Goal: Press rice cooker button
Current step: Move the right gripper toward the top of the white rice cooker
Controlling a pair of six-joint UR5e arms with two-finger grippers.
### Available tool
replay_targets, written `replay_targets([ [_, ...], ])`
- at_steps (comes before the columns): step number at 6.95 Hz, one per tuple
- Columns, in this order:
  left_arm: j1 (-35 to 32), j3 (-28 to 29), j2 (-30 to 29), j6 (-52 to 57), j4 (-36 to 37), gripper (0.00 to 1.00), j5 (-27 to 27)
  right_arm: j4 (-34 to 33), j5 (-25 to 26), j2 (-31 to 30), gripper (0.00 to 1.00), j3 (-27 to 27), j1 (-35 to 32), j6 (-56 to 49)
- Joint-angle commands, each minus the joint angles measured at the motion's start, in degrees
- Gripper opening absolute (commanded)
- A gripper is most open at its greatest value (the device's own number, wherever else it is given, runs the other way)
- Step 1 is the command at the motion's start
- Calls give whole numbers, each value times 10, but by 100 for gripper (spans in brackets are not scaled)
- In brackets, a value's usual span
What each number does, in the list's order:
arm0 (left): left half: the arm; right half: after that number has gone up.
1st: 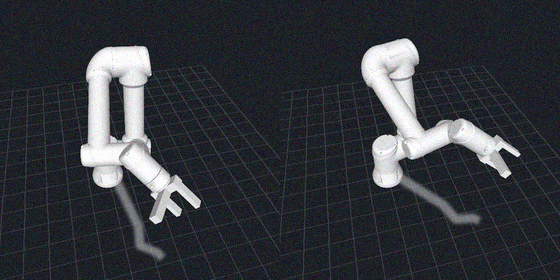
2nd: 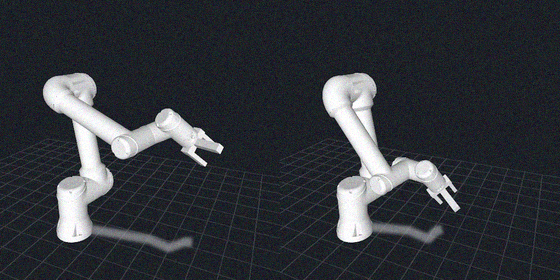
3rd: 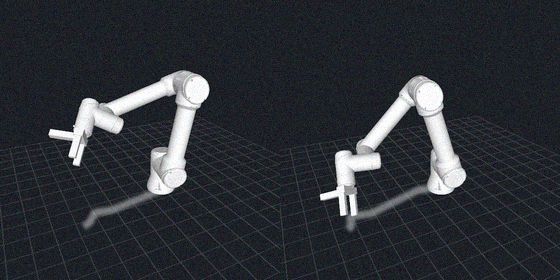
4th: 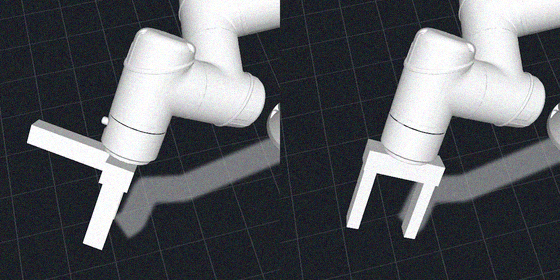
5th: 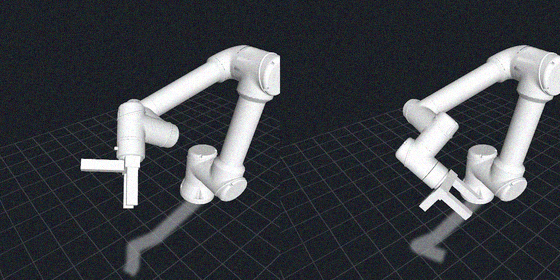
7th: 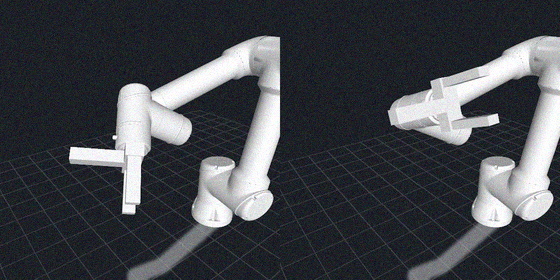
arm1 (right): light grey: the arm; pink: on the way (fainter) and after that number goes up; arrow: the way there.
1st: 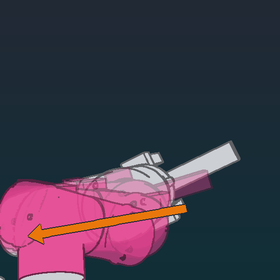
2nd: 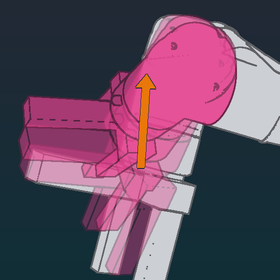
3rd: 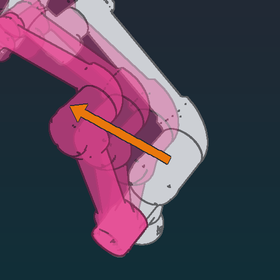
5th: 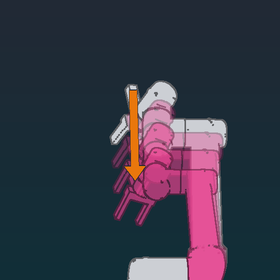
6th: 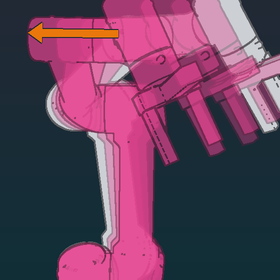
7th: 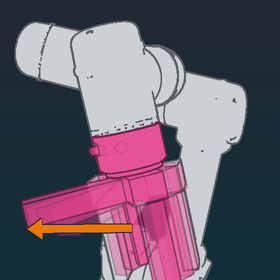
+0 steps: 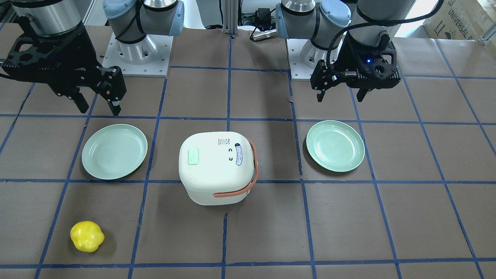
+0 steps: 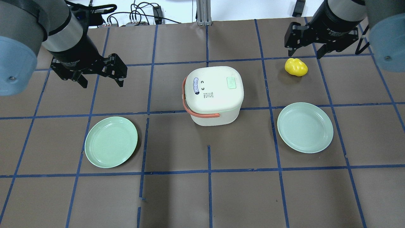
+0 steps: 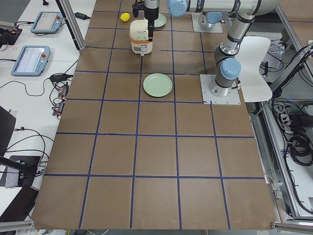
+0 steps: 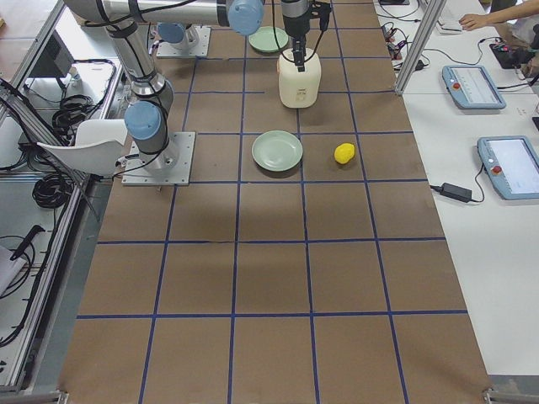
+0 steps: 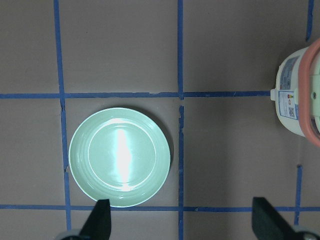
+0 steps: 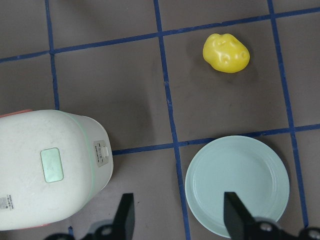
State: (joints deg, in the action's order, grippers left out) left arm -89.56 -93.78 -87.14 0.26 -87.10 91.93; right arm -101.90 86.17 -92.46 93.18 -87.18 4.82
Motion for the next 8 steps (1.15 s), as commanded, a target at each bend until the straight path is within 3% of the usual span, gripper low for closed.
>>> replay_targets([
  [1, 0, 0, 0, 0, 0, 100, 0, 16, -7, 0, 6, -4, 0, -2],
  [5, 0, 0, 0, 0, 0, 100, 0, -5, -46, 63, 6, -27, -64, 13],
  [8, 0, 0, 0, 0, 0, 100, 0, -129, -41, 161, 6, -30, -139, 46],
])
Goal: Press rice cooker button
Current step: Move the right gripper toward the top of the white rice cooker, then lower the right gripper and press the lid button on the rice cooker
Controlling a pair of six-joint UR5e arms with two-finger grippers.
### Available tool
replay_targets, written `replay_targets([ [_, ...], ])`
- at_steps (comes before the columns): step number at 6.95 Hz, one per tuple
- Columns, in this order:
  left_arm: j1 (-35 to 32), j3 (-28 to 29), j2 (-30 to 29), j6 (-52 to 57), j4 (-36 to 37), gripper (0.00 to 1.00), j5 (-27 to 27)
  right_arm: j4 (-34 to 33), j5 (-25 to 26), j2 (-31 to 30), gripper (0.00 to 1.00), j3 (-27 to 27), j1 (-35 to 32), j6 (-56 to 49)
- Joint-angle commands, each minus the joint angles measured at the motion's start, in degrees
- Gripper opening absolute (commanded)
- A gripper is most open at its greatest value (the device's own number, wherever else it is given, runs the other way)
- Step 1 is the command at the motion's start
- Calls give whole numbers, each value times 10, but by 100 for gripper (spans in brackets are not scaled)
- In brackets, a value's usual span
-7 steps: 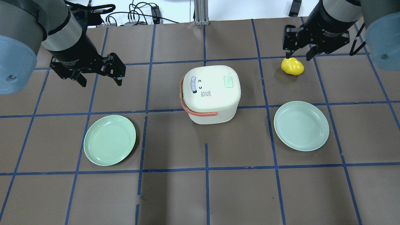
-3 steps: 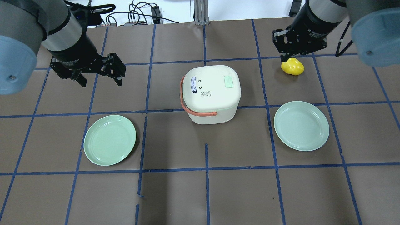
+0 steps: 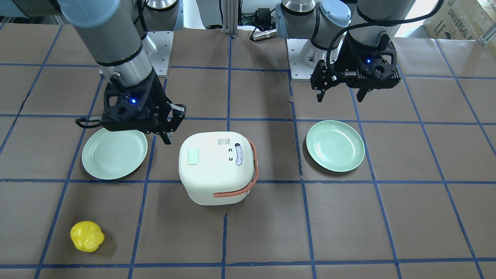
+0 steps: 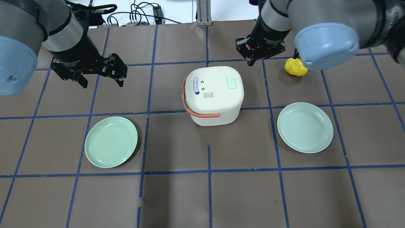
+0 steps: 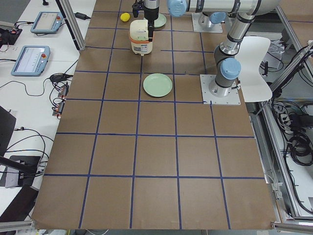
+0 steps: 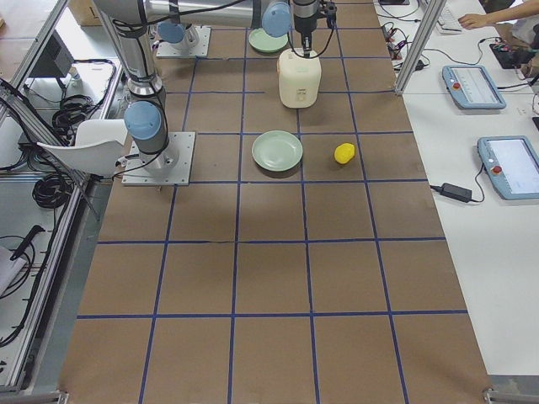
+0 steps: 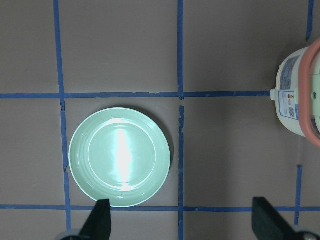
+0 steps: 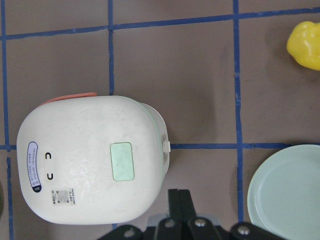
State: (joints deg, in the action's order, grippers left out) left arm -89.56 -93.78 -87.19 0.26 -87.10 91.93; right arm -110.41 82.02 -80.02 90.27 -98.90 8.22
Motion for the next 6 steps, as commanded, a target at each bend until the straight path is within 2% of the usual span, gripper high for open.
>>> replay_targets([
  [1, 0, 0, 0, 0, 0, 100, 0, -49, 1, 43, 6, -1, -23, 8],
  [6, 0, 0, 1, 0, 0, 100, 0, -38, 3, 45, 6, 10, -23, 2],
])
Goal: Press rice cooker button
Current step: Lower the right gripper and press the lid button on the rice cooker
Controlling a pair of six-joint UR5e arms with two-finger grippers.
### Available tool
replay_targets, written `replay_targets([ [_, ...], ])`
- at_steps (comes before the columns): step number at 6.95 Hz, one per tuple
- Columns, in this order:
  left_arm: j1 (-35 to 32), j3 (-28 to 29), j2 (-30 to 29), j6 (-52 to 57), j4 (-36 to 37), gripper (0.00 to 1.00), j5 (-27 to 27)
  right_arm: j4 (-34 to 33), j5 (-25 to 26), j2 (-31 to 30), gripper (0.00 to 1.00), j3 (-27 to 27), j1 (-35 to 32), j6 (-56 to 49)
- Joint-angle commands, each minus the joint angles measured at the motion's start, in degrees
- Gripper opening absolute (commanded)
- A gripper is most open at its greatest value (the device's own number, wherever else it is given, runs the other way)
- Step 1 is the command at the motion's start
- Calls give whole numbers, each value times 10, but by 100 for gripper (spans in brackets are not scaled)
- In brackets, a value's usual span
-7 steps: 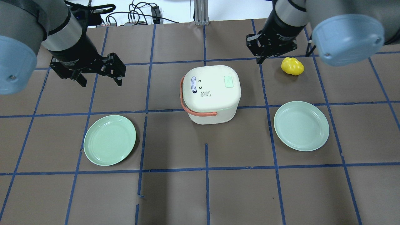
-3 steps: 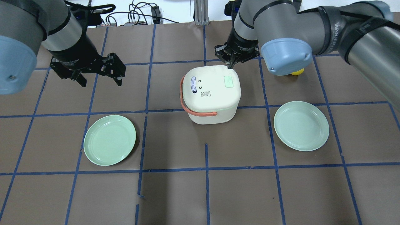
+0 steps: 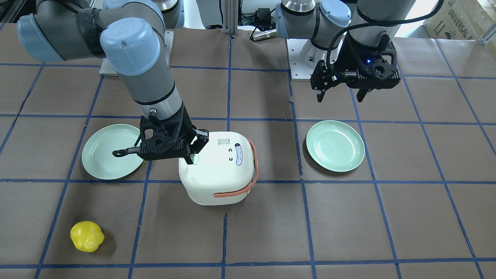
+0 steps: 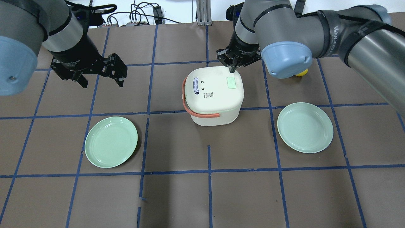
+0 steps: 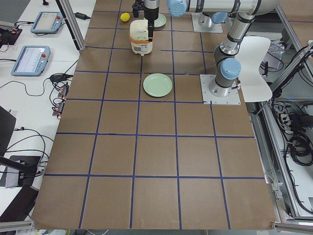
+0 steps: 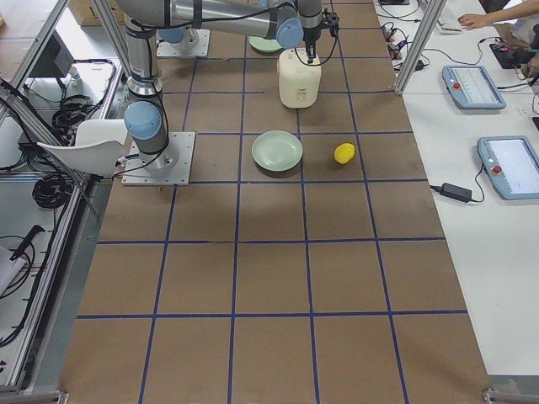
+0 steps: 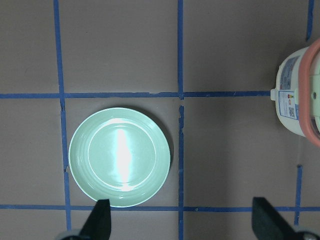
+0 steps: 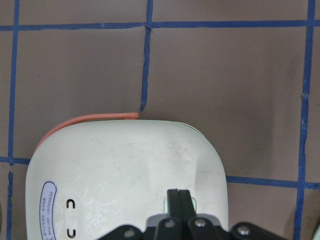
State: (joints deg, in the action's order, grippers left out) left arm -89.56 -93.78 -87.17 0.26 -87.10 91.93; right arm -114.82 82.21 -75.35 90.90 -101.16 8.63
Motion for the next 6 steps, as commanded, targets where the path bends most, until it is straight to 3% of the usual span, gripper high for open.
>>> replay_targets([
  [1, 0, 0, 0, 0, 0, 100, 0, 23, -1, 0, 6, 7, 0, -1],
  [6, 0, 0, 0, 0, 0, 100, 0, 30, -7, 10, 7, 5, 0, 2],
])
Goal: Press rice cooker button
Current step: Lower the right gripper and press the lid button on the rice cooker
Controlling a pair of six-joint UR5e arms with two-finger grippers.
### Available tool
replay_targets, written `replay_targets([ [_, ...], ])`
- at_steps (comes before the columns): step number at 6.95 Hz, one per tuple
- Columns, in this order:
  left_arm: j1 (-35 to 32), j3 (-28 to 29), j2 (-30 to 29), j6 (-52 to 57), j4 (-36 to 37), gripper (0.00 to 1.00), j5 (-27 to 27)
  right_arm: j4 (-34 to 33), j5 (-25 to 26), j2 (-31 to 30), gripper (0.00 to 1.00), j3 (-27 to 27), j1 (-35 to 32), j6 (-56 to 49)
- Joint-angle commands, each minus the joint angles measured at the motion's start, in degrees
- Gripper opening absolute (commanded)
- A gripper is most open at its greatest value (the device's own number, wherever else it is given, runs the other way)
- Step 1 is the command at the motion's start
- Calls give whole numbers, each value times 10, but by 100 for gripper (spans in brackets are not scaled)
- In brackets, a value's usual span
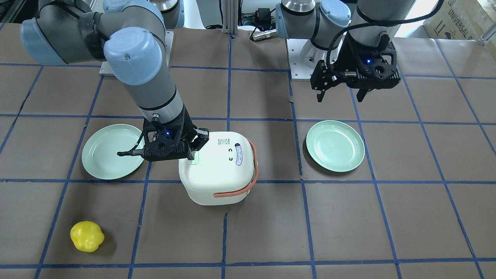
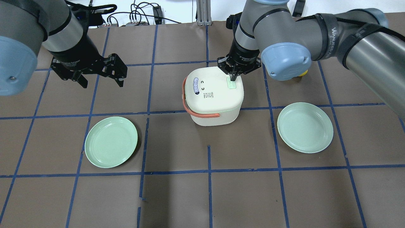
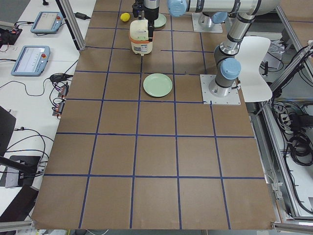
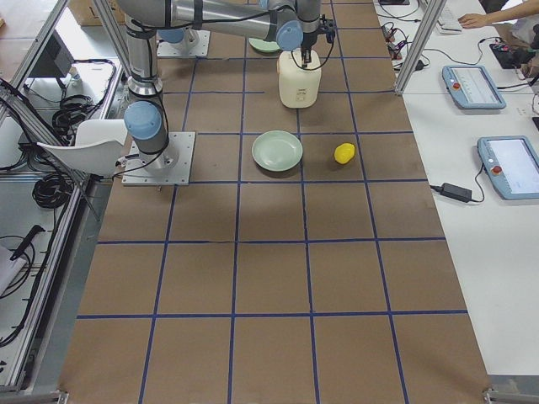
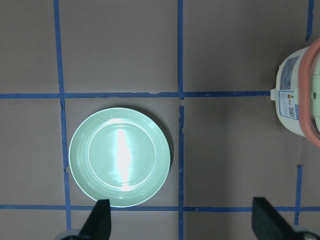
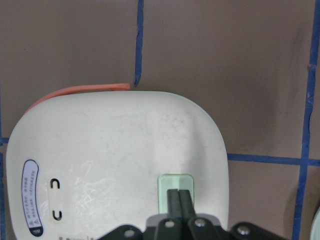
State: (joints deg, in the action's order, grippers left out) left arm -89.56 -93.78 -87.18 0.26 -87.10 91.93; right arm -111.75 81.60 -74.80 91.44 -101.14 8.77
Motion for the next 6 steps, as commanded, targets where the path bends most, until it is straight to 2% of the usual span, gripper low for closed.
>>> replay_targets([
  [1, 0, 0, 0, 0, 0, 100, 0, -1, 0, 9, 6, 1, 0, 0],
  [6, 0, 0, 0, 0, 0, 100, 0, -1, 0, 13, 6, 1, 0, -2],
])
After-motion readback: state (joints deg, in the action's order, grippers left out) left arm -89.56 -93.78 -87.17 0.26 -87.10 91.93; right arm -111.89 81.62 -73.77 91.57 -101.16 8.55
